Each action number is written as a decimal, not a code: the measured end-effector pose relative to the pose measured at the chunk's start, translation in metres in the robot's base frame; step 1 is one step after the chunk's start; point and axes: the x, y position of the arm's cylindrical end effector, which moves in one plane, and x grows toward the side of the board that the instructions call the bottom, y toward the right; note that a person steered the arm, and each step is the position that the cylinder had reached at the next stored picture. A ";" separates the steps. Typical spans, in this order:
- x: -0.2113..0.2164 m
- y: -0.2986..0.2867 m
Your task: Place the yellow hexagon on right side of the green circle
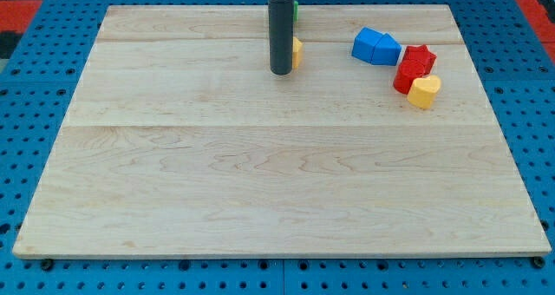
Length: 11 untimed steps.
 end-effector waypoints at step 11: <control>-0.005 -0.020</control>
